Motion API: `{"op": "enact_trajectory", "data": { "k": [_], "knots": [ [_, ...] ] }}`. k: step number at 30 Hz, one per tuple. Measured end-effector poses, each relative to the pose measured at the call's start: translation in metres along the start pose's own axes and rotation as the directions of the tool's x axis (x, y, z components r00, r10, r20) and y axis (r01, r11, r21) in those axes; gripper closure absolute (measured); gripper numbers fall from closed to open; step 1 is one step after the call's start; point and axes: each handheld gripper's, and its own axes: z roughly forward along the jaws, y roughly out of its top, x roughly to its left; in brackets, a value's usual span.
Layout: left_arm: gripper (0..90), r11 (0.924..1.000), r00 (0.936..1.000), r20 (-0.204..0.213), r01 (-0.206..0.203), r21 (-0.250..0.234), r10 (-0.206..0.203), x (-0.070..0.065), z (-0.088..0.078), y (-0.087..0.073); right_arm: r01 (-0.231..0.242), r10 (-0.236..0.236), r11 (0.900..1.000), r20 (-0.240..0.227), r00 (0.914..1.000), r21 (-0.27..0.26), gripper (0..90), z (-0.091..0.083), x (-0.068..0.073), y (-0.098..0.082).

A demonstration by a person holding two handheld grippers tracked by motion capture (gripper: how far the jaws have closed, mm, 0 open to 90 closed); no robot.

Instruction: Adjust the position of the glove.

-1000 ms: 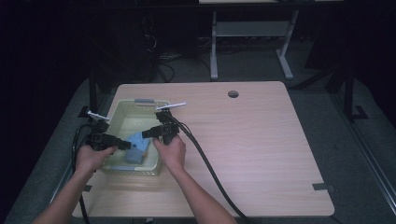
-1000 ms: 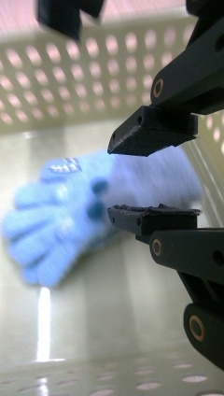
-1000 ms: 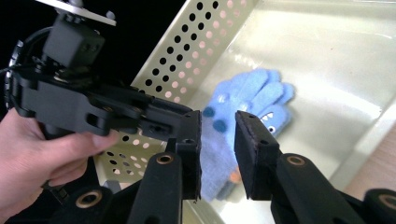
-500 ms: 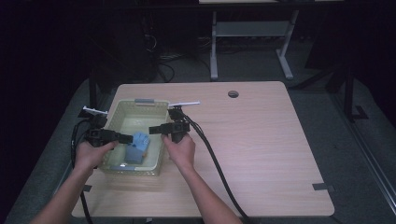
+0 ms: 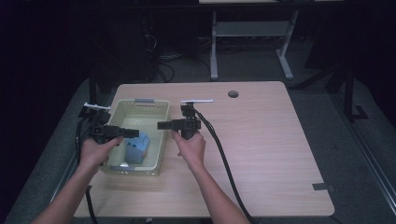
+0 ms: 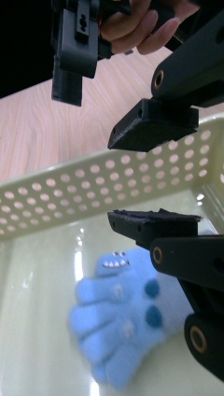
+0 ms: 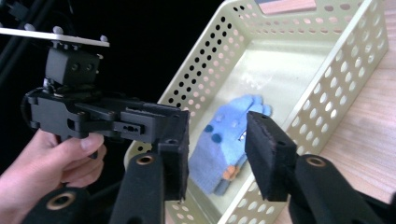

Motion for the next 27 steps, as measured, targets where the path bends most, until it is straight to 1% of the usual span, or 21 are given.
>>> {"op": "enact_trajectory", "data": {
  "k": [3,4,5,8,11,13,16,20,27],
  "knots": [
    [53.8,0.9999,0.9996,0.027,0.001,-0.013,-0.001,-0.003,0.002,0.001,-0.004,0.004,1.000,-0.021,0.9998,-0.008,55.7,-0.004,0.000,0.001],
    [53.2,0.9998,0.9992,0.040,0.010,-0.014,-0.010,-0.005,0.003,0.001,-0.004,0.004,1.000,-0.025,0.9997,-0.009,55.1,-0.005,0.000,0.001],
    [52.8,0.9999,0.9990,0.044,0.000,-0.013,0.001,-0.006,0.004,0.002,-0.001,0.000,1.000,-0.030,0.9995,-0.012,54.5,-0.007,0.000,0.002],
    [51.6,0.9999,0.9986,0.052,-0.008,-0.015,0.009,-0.010,0.006,0.003,0.003,-0.004,1.000,-0.040,0.9992,-0.023,52.3,-0.014,-0.002,0.003],
    [50.7,0.9997,0.9982,0.059,-0.014,-0.020,0.015,-0.015,0.008,0.003,-0.003,0.001,0.999,-0.043,0.9991,-0.035,50.7,-0.020,-0.005,0.004],
    [50.3,0.9996,0.9973,0.070,-0.017,-0.024,0.019,-0.018,0.009,0.003,-0.012,0.010,0.999,-0.048,0.9988,-0.047,49.8,-0.025,-0.007,0.003],
    [48.8,0.9992,0.9966,0.076,-0.030,-0.024,0.032,-0.024,0.012,0.004,-0.022,0.019,0.998,-0.046,0.9987,-0.064,48.3,-0.033,-0.010,0.004],
    [47.9,0.9982,0.9938,0.098,-0.049,-0.033,0.052,-0.031,0.015,0.004,-0.026,0.023,0.997,-0.038,0.9990,-0.076,47.0,-0.043,-0.014,0.005],
    [45.3,0.9976,0.9909,0.117,-0.063,-0.030,0.066,-0.042,0.023,0.004,-0.035,0.034,0.995,-0.020,0.9992,-0.098,45.0,-0.061,-0.025,0.004]
  ]
}}
